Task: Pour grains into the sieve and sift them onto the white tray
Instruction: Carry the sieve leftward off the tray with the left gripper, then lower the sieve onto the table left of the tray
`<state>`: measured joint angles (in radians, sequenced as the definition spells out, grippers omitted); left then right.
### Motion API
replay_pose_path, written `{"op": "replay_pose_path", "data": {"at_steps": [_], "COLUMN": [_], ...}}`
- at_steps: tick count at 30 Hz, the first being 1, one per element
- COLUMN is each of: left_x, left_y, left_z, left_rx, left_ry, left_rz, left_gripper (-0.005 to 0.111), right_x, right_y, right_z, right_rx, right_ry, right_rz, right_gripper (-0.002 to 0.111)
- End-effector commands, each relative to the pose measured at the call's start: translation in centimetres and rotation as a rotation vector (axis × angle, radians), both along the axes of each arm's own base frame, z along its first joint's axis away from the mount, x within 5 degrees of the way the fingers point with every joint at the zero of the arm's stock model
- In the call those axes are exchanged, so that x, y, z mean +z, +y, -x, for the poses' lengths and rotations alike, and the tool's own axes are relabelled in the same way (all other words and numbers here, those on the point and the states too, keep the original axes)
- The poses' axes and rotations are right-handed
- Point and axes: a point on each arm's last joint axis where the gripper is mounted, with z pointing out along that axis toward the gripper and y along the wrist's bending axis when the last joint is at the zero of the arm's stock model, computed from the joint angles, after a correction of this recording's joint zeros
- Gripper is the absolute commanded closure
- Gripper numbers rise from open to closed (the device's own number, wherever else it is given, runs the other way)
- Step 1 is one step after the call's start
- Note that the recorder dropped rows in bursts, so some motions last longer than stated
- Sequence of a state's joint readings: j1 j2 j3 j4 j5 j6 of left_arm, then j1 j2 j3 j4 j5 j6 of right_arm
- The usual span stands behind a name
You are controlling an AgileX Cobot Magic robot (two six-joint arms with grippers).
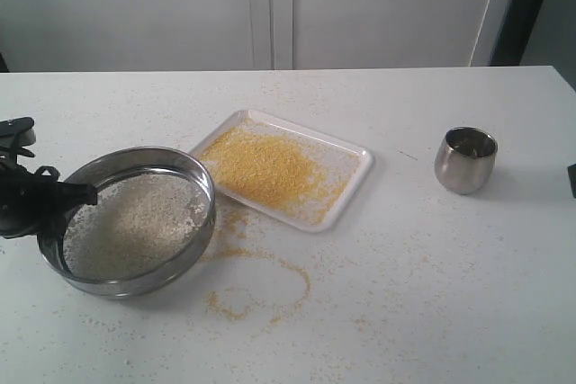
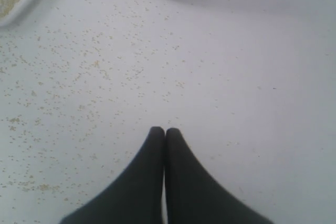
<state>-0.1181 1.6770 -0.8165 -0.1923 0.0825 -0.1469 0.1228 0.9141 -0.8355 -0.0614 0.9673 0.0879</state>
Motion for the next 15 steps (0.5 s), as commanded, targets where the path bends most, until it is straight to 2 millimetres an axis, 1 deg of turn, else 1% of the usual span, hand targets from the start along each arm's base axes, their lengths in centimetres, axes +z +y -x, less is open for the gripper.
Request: {"op": "replay_pose_path", "data": {"at_steps": [1, 7, 15], "left_x": [-0.1, -1.1, -1.3], "left_y": [0.0, -0.5, -0.5], "left_z": [0.1, 0.2, 0.2], "left_rx": [0.023, -0.008, -0.008], "left_ry": [0.014, 0.055, 0.059], "left_rz": [0.022, 0.010, 0.010], "left_gripper": [0.107, 0.107, 0.107], "right_x": [0.1, 0.1, 0.1], "right_y": [0.0, 0.0, 0.0], "right_z": [0.0, 0.0, 0.0], "right_rx": [0.003, 0.003, 0.003], "right_ry": [-0.010, -0.010, -0.010], "right_rz": [0.002, 0.002, 0.002], "right_gripper": [0.108, 0.108, 0.108]}}
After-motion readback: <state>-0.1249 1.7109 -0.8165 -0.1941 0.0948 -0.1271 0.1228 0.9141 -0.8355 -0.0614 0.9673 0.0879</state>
